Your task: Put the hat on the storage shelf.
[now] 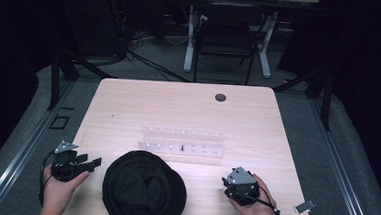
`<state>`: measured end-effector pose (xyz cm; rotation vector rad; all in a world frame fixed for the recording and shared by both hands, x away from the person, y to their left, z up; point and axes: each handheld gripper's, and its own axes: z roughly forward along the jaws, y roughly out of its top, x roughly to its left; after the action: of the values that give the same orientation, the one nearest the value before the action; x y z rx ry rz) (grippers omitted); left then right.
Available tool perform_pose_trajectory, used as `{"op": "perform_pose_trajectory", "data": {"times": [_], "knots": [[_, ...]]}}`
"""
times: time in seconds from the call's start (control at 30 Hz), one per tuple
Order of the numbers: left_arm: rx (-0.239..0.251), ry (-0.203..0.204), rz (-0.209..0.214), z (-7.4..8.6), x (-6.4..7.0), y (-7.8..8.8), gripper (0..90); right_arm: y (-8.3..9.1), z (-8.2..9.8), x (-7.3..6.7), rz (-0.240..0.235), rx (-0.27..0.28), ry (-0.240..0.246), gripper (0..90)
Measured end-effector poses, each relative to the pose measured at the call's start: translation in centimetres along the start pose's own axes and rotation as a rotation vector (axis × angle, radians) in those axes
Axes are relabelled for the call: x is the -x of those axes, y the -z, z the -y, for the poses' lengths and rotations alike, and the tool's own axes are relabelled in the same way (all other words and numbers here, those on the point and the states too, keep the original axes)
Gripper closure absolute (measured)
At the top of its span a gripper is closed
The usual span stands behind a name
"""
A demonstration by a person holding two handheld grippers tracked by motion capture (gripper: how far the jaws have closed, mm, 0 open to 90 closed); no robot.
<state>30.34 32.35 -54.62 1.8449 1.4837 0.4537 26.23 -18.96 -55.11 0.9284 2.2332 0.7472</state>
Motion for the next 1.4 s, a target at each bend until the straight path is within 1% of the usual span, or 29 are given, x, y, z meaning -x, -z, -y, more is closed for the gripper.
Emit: {"op": "perform_pose_trajectory", "data": {"times": [0.03, 0.07, 0.23, 0.27, 0.3, 0.33, 0.37, 0.4, 0.5, 0.57, 0.6, 0.63, 0.67, 0.73, 0.8, 0.83, 0.9, 0.93, 0.97, 1.03, 1.07, 1.1, 1.2, 1.23, 1.27, 1.3, 1.33, 1.4], "knots": [[-0.005, -0.010, -0.006, 0.0, 0.1, 0.1, 37.6, 0.0, 0.1, 0.0, -0.004, -0.007, -0.004, 52.5], [-0.006, -0.020, -0.024, -0.2, 0.2, 0.1, 37.2, -0.1, 0.1, -0.1, -0.007, -0.013, -0.001, 53.1], [0.008, -0.033, -0.024, -0.3, 0.7, 0.1, 36.7, -0.1, 0.1, -0.2, -0.014, -0.004, 0.003, 53.2], [0.004, -0.037, -0.020, -0.3, 0.8, 0.1, 36.7, 0.0, 0.1, -0.2, -0.014, 0.000, 0.001, 53.2], [-0.004, -0.039, -0.003, -0.4, 0.8, 0.2, 37.3, 0.1, 0.0, -0.2, -0.018, 0.004, -0.004, 53.1], [-0.004, -0.030, 0.009, -0.3, 0.9, 0.2, 44.5, 0.2, -0.1, -0.1, -0.021, 0.013, -0.013, 53.1], [-0.007, -0.027, 0.027, -0.3, 1.0, 0.2, 44.5, 0.2, -0.1, -0.1, -0.021, 0.013, -0.013, 53.1], [-0.020, -0.027, 0.046, -0.2, 1.1, 0.2, 45.9, 0.3, -0.1, -0.1, -0.025, 0.021, -0.020, 53.2], [-0.038, -0.044, 0.061, -0.2, 1.4, 0.3, 49.3, 0.7, -0.3, 0.1, -0.041, 0.040, -0.040, 53.8], [-0.060, -0.041, 0.067, -0.3, 1.4, 0.6, 49.3, 0.8, -0.3, 0.1, -0.042, 0.041, -0.041, 53.8], [-0.046, -0.032, 0.061, -0.3, 1.5, 0.6, 49.3, 0.7, -0.3, 0.1, -0.040, 0.042, -0.039, 53.8], [-0.052, -0.028, 0.067, -0.4, 1.5, 0.8, 51.1, 0.8, -0.4, 0.0, -0.035, 0.048, -0.035, 53.5], [-0.068, -0.021, 0.096, -0.5, 1.6, 1.2, 51.3, 0.9, -0.5, 0.0, -0.037, 0.051, -0.034, 53.5], [-0.060, -0.023, 0.093, -0.5, 1.7, 1.3, 52.8, 1.1, -0.7, -0.1, -0.040, 0.066, -0.030, 53.5], [-0.073, -0.023, 0.108, -0.6, 1.7, 1.6, 52.8, 1.1, -0.8, -0.1, -0.041, 0.069, -0.028, 53.5], [-0.073, -0.025, 0.118, -0.6, 1.7, 1.7, 55.0, 1.3, -1.0, -0.3, -0.047, 0.081, -0.032, 53.5], [-0.082, -0.031, 0.142, -0.7, 1.9, 1.8, 55.5, 1.4, -1.0, -0.3, -0.051, 0.087, -0.030, 53.6], [-0.087, -0.033, 0.147, -0.7, 2.0, 1.8, 56.5, 1.6, -1.4, -0.5, -0.068, 0.091, -0.028, 54.2], [-0.090, -0.035, 0.149, -0.7, 2.2, 1.8, 56.9, 1.6, -1.6, -0.6, -0.075, 0.100, -0.031, 54.8], [-0.112, -0.038, 0.149, -0.6, 2.4, 1.9, 57.0, 1.7, -2.0, -0.8, -0.099, 0.105, -0.032, 55.3], [-0.112, -0.038, 0.149, -0.6, 2.4, 1.9, 58.1, 1.7, -2.2, -1.0, -0.108, 0.102, -0.036, 55.8], [-0.137, -0.025, 0.163, -0.5, 2.6, 1.9, 59.0, 1.7, -2.4, -1.0, -0.116, 0.096, -0.023, 56.0], [-0.178, -0.036, 0.173, -0.5, 2.9, 1.8, 61.0, 1.5, -2.9, -1.4, -0.134, 0.097, -0.015, 56.4], [-0.178, -0.036, 0.173, -0.5, 2.9, 1.8, 61.7, 1.5, -2.9, -1.4, -0.134, 0.097, -0.015, 56.4], [-0.202, -0.034, 0.182, -0.5, 3.1, 1.5, 62.2, 1.5, -3.2, -1.6, -0.155, 0.095, -0.022, 57.2], [-0.215, -0.037, 0.183, -0.5, 3.1, 1.4, 62.2, 1.6, -3.3, -1.7, -0.172, 0.091, -0.025, 57.5], [-0.227, -0.035, 0.188, -0.5, 3.1, 1.4, 62.2, 1.7, -3.5, -1.8, -0.181, 0.099, -0.027, 57.6], [-0.233, -0.032, 0.194, -0.5, 3.1, 1.3, 62.2, 1.8, -3.7, -1.9, -0.185, 0.101, -0.025, 57.6]]}}
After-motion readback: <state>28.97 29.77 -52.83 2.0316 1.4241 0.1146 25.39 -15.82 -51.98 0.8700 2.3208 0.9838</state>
